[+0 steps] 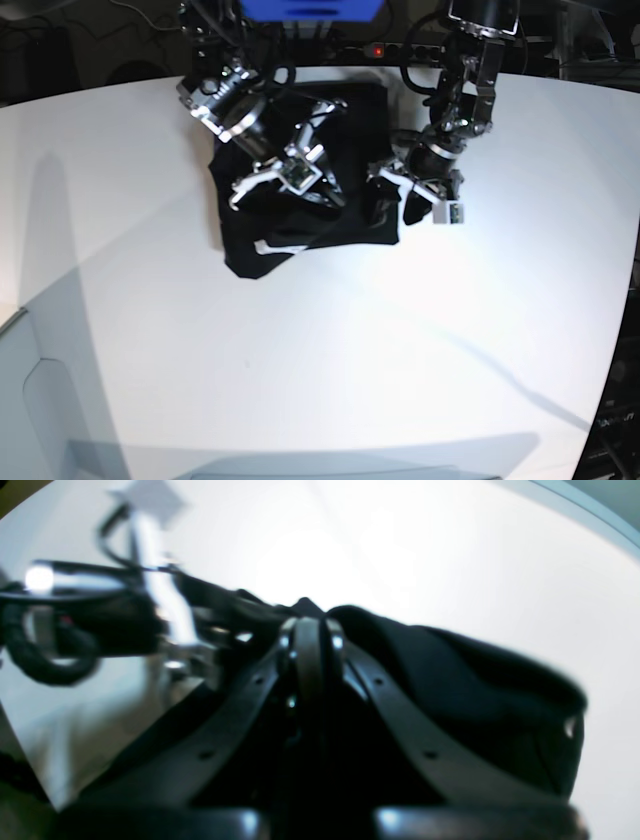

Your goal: Fold the T-shirt properly

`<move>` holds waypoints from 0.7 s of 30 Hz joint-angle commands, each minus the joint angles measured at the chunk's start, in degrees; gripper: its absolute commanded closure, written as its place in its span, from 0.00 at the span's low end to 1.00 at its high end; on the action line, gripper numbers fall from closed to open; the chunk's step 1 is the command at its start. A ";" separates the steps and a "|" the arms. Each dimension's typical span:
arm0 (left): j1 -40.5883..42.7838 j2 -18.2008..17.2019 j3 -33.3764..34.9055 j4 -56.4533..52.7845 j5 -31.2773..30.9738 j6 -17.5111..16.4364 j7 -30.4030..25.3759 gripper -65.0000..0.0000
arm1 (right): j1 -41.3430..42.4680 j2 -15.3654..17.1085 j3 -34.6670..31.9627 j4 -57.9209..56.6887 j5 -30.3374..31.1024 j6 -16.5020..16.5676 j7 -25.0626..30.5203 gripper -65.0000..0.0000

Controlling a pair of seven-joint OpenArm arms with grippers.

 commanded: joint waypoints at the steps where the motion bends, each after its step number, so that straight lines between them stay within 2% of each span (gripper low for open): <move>1: 0.55 -0.05 0.34 -0.29 0.41 1.09 3.81 0.33 | 1.26 -0.40 -1.00 -0.02 0.88 0.43 1.80 1.00; 12: 0.55 -0.05 0.34 -3.28 0.41 1.09 3.81 0.33 | 8.12 -0.40 -8.56 -4.86 0.88 0.43 1.80 1.00; 17: 0.99 -0.58 0.34 -3.02 -0.03 1.09 3.81 0.33 | 10.40 -0.40 -9.17 -10.92 0.88 0.43 1.80 1.00; 21: 2.75 -1.55 -0.28 0.14 -0.11 1.09 3.81 0.33 | 10.49 -0.40 -8.91 -10.83 0.88 0.43 1.80 1.00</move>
